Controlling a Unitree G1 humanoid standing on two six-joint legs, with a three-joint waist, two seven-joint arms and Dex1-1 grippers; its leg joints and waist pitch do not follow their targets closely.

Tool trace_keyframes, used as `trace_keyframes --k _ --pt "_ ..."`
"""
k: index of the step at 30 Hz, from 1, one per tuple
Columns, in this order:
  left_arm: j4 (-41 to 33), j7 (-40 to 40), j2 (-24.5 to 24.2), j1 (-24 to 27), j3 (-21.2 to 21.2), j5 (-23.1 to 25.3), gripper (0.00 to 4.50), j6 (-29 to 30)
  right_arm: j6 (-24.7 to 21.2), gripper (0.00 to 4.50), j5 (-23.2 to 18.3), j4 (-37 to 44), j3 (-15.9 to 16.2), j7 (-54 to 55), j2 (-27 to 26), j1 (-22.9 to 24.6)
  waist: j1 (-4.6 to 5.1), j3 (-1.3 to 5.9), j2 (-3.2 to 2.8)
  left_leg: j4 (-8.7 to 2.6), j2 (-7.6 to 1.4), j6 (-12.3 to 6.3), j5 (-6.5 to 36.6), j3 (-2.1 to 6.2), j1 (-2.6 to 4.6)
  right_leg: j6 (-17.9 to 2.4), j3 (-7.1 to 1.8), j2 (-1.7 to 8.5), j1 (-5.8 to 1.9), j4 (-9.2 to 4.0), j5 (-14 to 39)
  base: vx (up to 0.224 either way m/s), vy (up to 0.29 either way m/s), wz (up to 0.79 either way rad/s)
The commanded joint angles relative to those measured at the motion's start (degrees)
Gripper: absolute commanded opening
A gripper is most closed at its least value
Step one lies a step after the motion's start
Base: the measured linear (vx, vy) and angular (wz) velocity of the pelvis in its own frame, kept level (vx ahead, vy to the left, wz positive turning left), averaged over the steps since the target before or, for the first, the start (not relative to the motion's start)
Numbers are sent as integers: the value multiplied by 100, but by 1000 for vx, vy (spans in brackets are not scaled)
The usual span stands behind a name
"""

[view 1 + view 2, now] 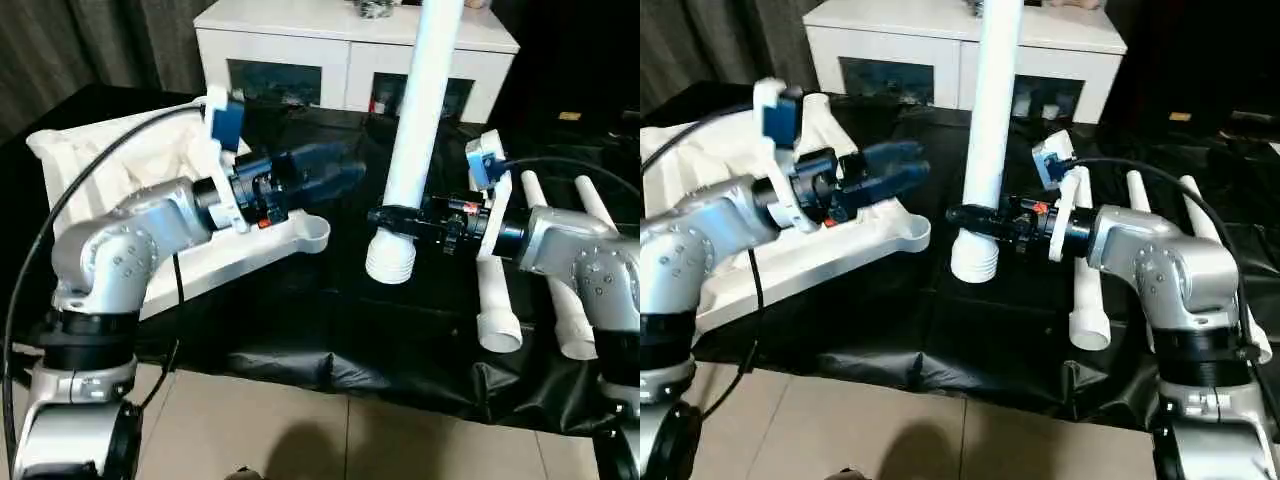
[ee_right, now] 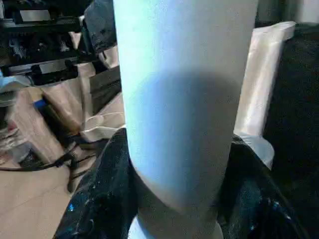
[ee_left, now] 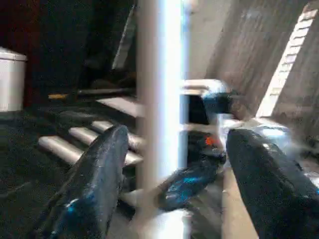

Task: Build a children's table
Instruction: Pick table leg

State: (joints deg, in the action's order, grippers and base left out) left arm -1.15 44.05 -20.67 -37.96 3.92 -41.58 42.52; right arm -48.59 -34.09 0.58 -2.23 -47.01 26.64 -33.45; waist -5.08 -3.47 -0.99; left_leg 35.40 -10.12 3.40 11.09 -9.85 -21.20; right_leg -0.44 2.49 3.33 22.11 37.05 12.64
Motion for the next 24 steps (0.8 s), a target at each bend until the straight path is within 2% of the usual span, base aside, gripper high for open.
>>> trace_keyframes --k 1,2,3,4,5,6,7,8,9,10,11,12,13,14,15,16,17,18,19,20,21,22,23,24 --pt "184 -726 72 85 45 724 365 -618 528 186 504 75 -88 637 -103 41 34 427 -46 -364 -231 131 627 104 48 -1433 -256 397 -346 -416 -222 0 0 0" --pt "318 -1487 156 167 131 1243 365 -995 1064 186 1234 -31 117 1338 -155 76 29 434 -76 -357 -250 217 556 123 32 -1318 -248 413 -337 -437 -82 0 0 0" --pt "374 -1891 186 212 175 1488 365 -1132 1343 186 1658 -100 262 1719 -158 93 57 428 -65 -346 -213 263 539 102 31 -1271 -250 383 -342 -433 -25 0 0 0" --pt "285 -2340 184 397 208 1861 365 -1379 1816 186 1868 -87 288 1864 -261 206 36 438 -55 -352 -228 308 533 114 20 -1149 -253 411 -350 -439 159 0 0 0" --pt "-29 -2832 87 814 125 2446 365 -1656 2069 186 1853 64 91 2092 -542 415 52 437 -94 -355 -220 284 600 111 12 -1050 -262 424 -351 -441 307 0 0 0" --pt "-113 -2905 56 912 89 2564 365 -1692 2047 186 1812 110 26 2152 -610 460 90 435 -51 -367 -223 211 604 112 -3 -996 -269 403 -350 -453 281 0 0 0" --pt "-409 -3173 45 1253 71 2848 365 -1743 1904 186 1632 312 -225 2398 -880 632 119 439 -91 -388 -240 142 563 124 3 -965 -261 393 -335 -423 184 0 0 0" --pt "-835 -3511 185 1766 159 3122 365 -1851 1817 186 1501 726 -380 2583 -1136 969 140 451 -111 -380 -243 87 549 124 30 -1020 -252 375 -304 -423 79 0 0 0" --pt "-900 -3558 207 1849 168 3172 365 -1886 1829 186 1499 796 -391 2608 -1170 1027 146 465 -105 -369 -252 -11 479 109 9 -1079 -279 411 -322 -412 -115 0 0 0" --pt "-1007 -3652 290 2013 196 3284 365 -2024 1947 186 1538 948 -356 2646 -1209 1165 115 459 -93 -342 -218 -276 358 79 -51 -1200 -326 498 -351 -432 -265 0 0 0" --pt "-1082 -3812 416 2216 186 3421 365 -2181 1964 186 1573 1084 -291 2766 -1288 1322 89 483 -12 -265 -169 -632 288 33 -89 -1342 -401 606 -386 -492 -335 0 0 0" --pt "-1135 -3956 519 2401 146 3572 365 -2385 1998 186 1678 1175 -161 2881 -1319 1483 35 476 -23 -200 -160 -796 317 47 -132 -1409 -471 737 -410 -542 -269 0 0 0" --pt "-1144 -4112 594 2526 100 3692 365 -2563 2092 186 1803 1197 -25 2972 -1328 1610 -80 452 1 25 -191 -1057 375 144 -208 -1480 -684 1129 -472 -720 138 -18 77 -1" --pt "-1119 -4284 697 2713 43 3756 365 -2674 2247 186 2033 1151 211 3047 -1308 1876 -174 418 101 318 -233 -1063 469 286 -363 -1443 -916 1491 -558 -886 824 -18 77 -1" --pt "-1114 -4296 701 2727 34 3765 365 -2684 2260 186 2052 1144 231 3051 -1306 1898 -226 395 24 430 -298 -960 525 404 -410 -1496 -1003 1628 -543 -924 1168 -17 127 -4" --pt "-1088 -4427 668 2837 -81 3946 365 -2779 2382 186 2191 1104 297 3081 -1368 2050 -197 347 13 396 -320 -859 567 499 -413 -1564 -939 1544 -485 -956 1667 -18 182 -2" --pt "-1070 -4499 670 2919 -132 4027 365 -2820 2445 186 2276 1091 340 3107 -1420 2158 -181 362 -75 109 -266 -968 534 452 -300 -1425 -691 1180 -402 -875 1960 -18 182 -2" --pt "-1049 -4549 700 3003 -162 4085 365 -2884 2496 186 2391 1074 394 3169 -1468 2250 -120 358 -129 -72 -237 -1113 561 387 -194 -1324 -538 942 -325 -813 2000 -27 228 2" --pt "-1038 -4598 735 3079 -179 4141 365 -2924 2528 186 2505 1059 442 3241 -1497 2316 87 352 -203 -388 -144 -1489 784 250 124 -1021 -135 332 -62 -531 1787 -40 242 10" --pt "-1007 -4614 815 3185 -215 4226 365 -2962 2565 186 2626 1050 481 3348 -1507 2409 302 413 -327 -566 -141 -1816 760 269 418 -670 245 -67 206 25 1280 -40 242 10" --pt "-1002 -4616 825 3199 -223 4241 365 -2972 2568 186 2639 1049 485 3359 -1505 2422 343 392 -321 -671 -192 -1968 683 262 392 -437 348 -131 274 336 1059 -48 244 12" --pt "-956 -4665 886 3283 -271 4378 365 -3058 2616 186 2710 1031 502 3438 -1469 2493 358 386 -288 -774 -325 -2256 444 311 322 58 454 -27 273 577 791 -69 227 8" --pt "-938 -4690 914 3314 -279 4431 365 -3097 2643 186 2731 1020 508 3481 -1457 2517 354 359 -198 -809 -424 -2345 422 271 290 307 457 86 309 590 645 -69 227 8" --pt "-942 -4730 922 3341 -310 4507 365 -3110 2646 186 2700 1000 465 3519 -1481 2528 364 360 -143 -842 -447 -2239 563 282 266 324 413 160 253 522 583 -95 186 -5"
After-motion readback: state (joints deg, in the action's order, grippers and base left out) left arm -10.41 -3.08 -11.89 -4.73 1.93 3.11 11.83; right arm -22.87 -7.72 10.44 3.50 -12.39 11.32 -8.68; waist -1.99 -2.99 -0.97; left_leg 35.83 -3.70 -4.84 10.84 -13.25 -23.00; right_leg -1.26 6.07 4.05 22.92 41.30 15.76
